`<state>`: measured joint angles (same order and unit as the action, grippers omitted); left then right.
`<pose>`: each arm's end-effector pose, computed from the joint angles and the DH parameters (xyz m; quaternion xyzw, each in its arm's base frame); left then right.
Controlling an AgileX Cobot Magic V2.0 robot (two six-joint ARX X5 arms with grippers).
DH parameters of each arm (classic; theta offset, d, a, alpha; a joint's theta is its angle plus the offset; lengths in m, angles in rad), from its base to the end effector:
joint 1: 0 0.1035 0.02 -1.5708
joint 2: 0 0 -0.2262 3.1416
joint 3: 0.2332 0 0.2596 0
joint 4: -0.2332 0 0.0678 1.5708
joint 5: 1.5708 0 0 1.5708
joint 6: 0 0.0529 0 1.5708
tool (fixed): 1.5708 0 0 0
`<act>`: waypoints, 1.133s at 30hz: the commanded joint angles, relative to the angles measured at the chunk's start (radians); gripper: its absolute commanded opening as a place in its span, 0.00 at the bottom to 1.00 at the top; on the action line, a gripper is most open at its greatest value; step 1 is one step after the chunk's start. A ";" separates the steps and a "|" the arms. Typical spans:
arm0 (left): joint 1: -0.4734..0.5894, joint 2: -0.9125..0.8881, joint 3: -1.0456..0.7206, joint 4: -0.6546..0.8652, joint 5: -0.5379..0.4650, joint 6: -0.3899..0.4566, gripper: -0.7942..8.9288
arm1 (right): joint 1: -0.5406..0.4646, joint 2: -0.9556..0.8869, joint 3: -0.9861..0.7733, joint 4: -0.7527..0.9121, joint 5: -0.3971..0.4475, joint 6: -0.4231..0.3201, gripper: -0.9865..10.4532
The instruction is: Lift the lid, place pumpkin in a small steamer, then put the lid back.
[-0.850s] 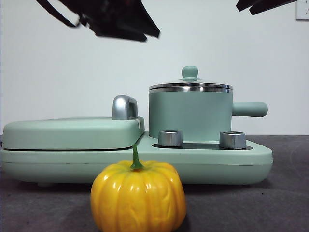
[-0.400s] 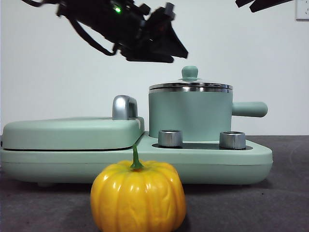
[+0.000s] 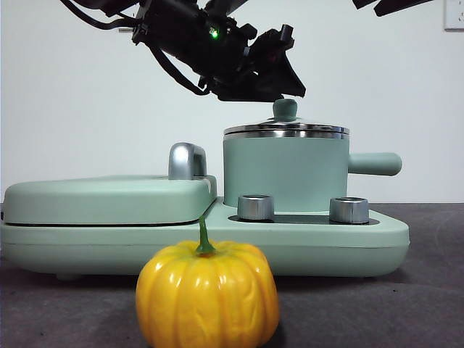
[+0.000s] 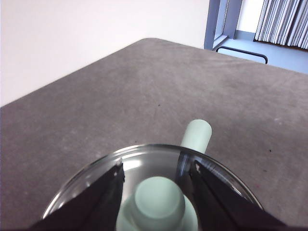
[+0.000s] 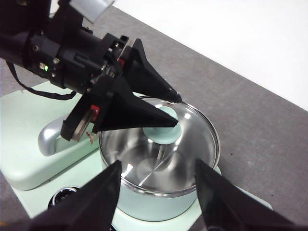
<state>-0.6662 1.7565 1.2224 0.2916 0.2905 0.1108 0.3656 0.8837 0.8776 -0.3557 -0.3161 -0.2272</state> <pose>0.3245 -0.2744 0.2204 0.0713 0.0933 -0.4628 0.8786 0.2182 0.1011 0.2950 -0.1095 0.1414 0.3471 0.9206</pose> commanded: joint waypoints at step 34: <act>-0.013 0.049 0.026 -0.023 -0.024 -0.008 0.09 | 0.004 0.003 0.015 0.012 0.004 0.014 0.30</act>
<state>-0.6701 1.7813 1.2240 0.2657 0.2668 0.1116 0.3656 0.8837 0.8776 -0.3553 -0.3134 -0.2272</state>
